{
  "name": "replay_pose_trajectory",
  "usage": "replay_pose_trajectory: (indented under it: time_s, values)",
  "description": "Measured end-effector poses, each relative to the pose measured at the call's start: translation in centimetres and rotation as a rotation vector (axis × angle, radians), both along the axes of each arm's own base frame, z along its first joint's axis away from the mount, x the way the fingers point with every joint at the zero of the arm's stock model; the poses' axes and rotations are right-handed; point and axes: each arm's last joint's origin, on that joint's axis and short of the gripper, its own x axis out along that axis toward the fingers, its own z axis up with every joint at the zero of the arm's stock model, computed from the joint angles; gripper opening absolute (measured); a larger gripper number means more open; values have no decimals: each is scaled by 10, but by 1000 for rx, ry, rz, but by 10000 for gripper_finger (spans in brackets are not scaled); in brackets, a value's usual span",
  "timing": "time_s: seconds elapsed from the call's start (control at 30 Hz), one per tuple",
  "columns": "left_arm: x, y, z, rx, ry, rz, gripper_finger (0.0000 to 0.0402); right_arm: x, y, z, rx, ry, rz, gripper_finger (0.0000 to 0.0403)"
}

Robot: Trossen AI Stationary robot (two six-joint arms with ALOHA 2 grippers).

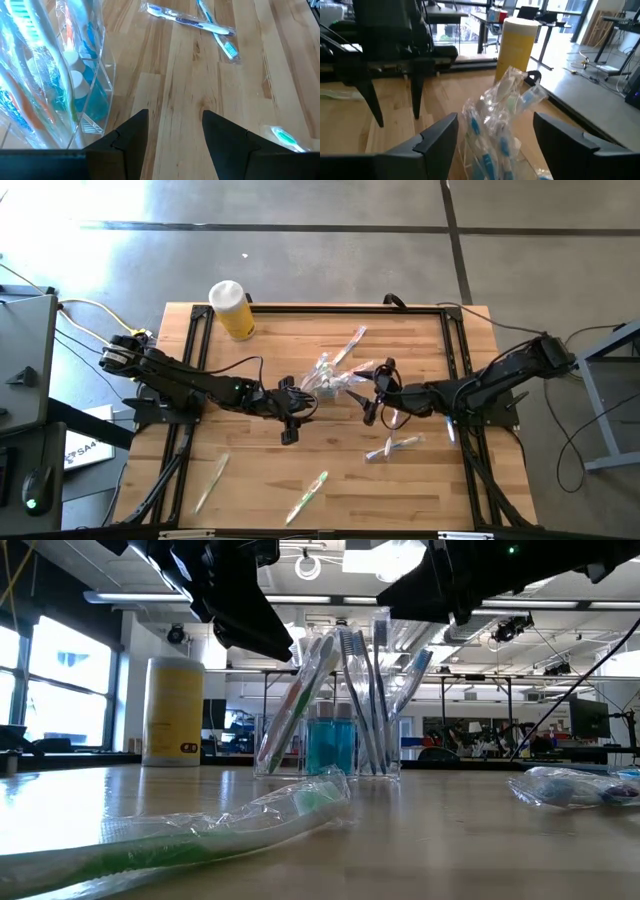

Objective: Pick & Place toothbrushing station
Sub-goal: Put the purple toothbrush into the transparent organizer

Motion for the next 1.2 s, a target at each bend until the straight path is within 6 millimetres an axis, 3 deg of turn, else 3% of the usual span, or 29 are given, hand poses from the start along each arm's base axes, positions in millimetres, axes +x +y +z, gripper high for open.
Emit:
replay_pose_trajectory:
  time_s: [0.47,0.8,1.2]
  values:
    - [-1,0,-1,0,15,2,182,-6,14,6,-129,23,31,251]
    - [-2,0,-2,1,28,4,182,-17,38,20,-293,-29,-30,250]
    - [-5,1,-7,-8,88,22,182,-31,68,23,-325,-52,72,250]
